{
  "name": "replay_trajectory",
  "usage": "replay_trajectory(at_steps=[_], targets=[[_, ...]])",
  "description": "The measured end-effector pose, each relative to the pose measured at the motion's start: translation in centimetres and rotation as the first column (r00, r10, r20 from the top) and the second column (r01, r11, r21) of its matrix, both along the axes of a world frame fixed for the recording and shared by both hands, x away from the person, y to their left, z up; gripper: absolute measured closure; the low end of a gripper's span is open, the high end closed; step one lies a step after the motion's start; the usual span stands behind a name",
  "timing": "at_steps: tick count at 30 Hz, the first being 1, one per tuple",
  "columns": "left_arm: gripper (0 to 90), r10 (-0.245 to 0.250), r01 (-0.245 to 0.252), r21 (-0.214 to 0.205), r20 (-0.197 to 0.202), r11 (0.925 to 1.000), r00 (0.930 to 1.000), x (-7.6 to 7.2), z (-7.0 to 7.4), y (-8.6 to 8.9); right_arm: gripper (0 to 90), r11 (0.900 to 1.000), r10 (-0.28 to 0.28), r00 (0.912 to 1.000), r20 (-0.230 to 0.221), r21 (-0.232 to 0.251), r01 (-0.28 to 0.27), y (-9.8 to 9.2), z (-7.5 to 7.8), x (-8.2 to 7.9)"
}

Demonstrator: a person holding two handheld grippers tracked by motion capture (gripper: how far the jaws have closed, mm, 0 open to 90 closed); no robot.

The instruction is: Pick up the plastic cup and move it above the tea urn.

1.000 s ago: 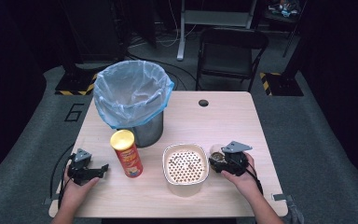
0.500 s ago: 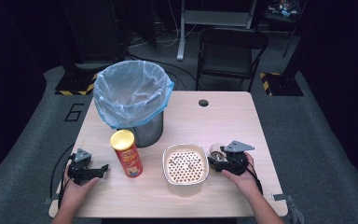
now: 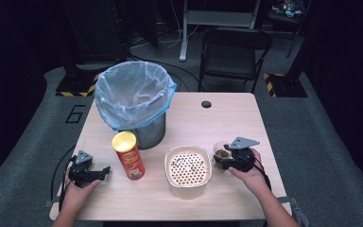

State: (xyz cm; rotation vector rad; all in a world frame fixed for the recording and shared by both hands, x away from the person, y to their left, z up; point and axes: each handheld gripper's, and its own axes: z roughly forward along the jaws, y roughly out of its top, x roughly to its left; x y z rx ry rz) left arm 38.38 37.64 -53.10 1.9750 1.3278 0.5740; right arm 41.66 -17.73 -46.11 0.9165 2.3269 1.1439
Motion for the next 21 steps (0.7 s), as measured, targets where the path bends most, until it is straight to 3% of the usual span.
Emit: replay_trajectory(at_steps=[4,11,14,15,16,17,18,20,21], targets=[[11.6,0.000,0.000,0.000,-0.001,1.0000,1.0000,0.0,0.0,0.0,36.5,0.9986,0.052,0.9966,0.064,-0.015,-0.051,-0.1,2.9,1.2],[11.7,0.000,0.000,0.001,0.004,1.0000,1.0000,0.0,0.0,0.0,36.7,0.9925,0.121,0.9871,0.105,0.003,-0.122,1.1,5.8,3.0],[11.6,0.000,0.000,0.000,0.005,1.0000,1.0000,0.0,0.0,0.0,37.0,0.9861,0.166,0.9761,0.140,-0.031,-0.163,2.2,7.0,3.8],[11.7,0.000,0.000,0.000,0.004,1.0000,1.0000,0.0,0.0,0.0,37.2,0.9806,0.194,0.9678,0.161,-0.062,-0.186,3.0,7.5,4.1],[11.6,0.000,0.000,0.000,0.004,1.0000,1.0000,0.0,0.0,0.0,37.2,0.9806,0.194,0.9678,0.161,-0.062,-0.186,3.0,7.5,4.1],[11.6,0.000,0.000,0.001,0.004,1.0000,1.0000,0.0,0.0,0.0,37.3,0.9737,0.224,0.9566,0.186,-0.085,-0.212,3.7,7.8,4.5],[11.6,0.000,0.000,0.000,0.004,1.0000,1.0000,0.0,0.0,0.0,37.3,0.9737,0.224,0.9566,0.186,-0.085,-0.212,3.7,7.8,4.5],[11.6,0.000,0.000,0.000,0.005,1.0000,1.0000,0.0,0.0,0.0,37.3,0.9670,0.249,0.9463,0.206,-0.107,-0.231,4.5,7.8,4.7],[11.6,0.000,0.000,0.000,0.001,1.0000,1.0000,0.0,0.0,0.0,37.3,0.9610,0.270,0.9352,0.230,-0.126,-0.246,5.2,7.7,4.9]])
